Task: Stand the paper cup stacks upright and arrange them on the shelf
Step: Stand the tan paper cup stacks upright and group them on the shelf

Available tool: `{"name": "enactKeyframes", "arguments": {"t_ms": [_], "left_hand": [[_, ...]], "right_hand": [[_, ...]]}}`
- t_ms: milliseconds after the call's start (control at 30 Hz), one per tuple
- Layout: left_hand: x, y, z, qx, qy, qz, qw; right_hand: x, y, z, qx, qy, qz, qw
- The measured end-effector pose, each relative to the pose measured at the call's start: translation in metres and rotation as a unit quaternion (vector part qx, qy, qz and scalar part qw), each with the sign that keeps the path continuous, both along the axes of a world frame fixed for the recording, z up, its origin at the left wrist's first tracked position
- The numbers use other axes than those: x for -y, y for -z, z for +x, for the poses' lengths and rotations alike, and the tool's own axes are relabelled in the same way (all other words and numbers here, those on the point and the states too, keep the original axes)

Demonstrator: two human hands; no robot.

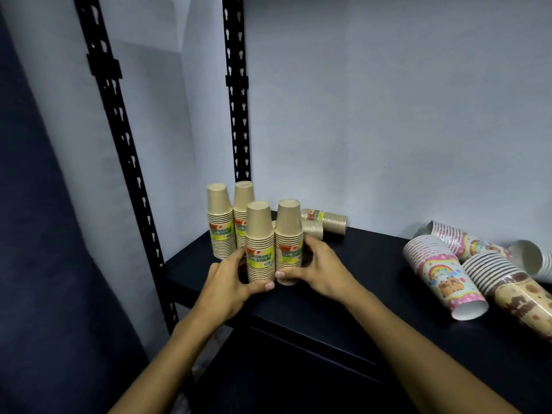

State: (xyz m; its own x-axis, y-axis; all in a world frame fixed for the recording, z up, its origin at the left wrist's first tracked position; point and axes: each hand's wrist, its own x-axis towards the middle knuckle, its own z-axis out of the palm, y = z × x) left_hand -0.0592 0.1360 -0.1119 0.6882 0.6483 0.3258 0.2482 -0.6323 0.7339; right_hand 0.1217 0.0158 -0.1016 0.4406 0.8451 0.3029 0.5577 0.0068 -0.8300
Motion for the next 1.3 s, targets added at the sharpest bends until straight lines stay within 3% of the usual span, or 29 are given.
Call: {"name": "enactKeyframes", "arguments": {"t_ms": [433, 833, 1300], "left_hand": [[-0.038, 0.009, -0.025, -0.004, -0.157, -0.016, 0.987], [-0.046, 0.018, -0.024, 0.029, -0.188, -0.022, 0.982], [-0.044, 0.019, -0.015, -0.013, -0.231, 0.008, 0.973]], "right_hand": [[-0.064, -0.003, -0.038, 0.035, 0.023, -0.012, 0.999], [-0.083, 0.008, -0.041, 0.031, 0.034, 0.004, 0.999], [-0.083, 0.014, -0.043, 0.026, 0.032, -0.001, 0.999]]}}
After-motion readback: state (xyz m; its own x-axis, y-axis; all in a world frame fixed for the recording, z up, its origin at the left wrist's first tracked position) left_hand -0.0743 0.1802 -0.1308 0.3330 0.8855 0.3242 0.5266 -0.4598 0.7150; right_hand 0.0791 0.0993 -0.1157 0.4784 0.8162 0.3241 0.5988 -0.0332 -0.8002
